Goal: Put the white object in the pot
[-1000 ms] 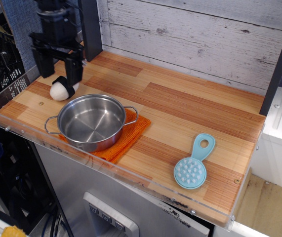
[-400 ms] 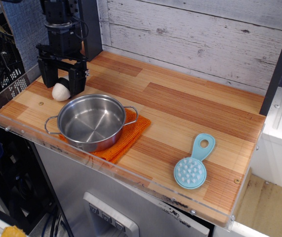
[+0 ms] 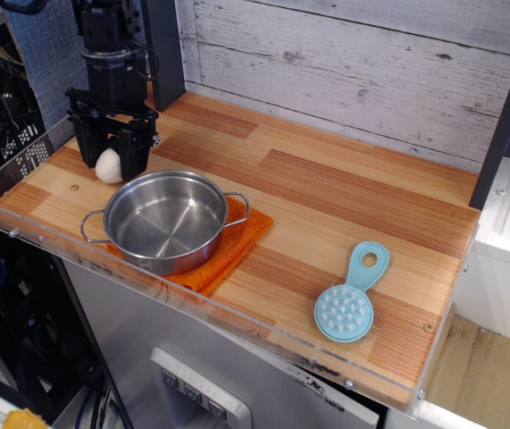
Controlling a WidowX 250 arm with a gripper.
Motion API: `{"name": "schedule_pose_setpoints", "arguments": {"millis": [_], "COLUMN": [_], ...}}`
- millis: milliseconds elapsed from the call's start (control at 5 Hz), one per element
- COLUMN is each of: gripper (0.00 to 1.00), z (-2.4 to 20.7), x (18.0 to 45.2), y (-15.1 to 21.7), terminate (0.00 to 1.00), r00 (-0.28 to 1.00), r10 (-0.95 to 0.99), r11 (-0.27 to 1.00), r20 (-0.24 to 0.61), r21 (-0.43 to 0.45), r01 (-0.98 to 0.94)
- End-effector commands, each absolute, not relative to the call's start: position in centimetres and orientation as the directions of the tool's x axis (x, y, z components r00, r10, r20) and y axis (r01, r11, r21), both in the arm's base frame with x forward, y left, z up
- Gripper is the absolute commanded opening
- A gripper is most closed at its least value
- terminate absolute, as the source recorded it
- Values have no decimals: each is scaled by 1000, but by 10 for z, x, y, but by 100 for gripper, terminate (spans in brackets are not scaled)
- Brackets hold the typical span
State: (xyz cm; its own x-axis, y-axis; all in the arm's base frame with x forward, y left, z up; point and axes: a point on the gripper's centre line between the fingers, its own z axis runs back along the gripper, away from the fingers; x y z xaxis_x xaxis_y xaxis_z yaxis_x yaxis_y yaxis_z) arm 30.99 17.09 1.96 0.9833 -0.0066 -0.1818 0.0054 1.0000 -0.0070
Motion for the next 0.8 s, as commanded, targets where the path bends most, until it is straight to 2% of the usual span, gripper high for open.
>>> {"name": "schedule_pose_setpoints", "arguments": {"millis": [0, 200, 400, 600], "gripper": [0, 0, 0, 0], "z": [74, 124, 174, 171], "x": [315, 316, 311, 298], "y": [164, 143, 107, 70], "terminate": [0, 0, 0, 0], "r00": [999, 990, 970, 961], "r10": [20, 14, -78, -207], "r11": [1000, 1000, 997, 978], "r20": [-47, 143, 230, 185], "r21": [-6, 3, 2, 19], "r01": [-20, -14, 80, 207]}}
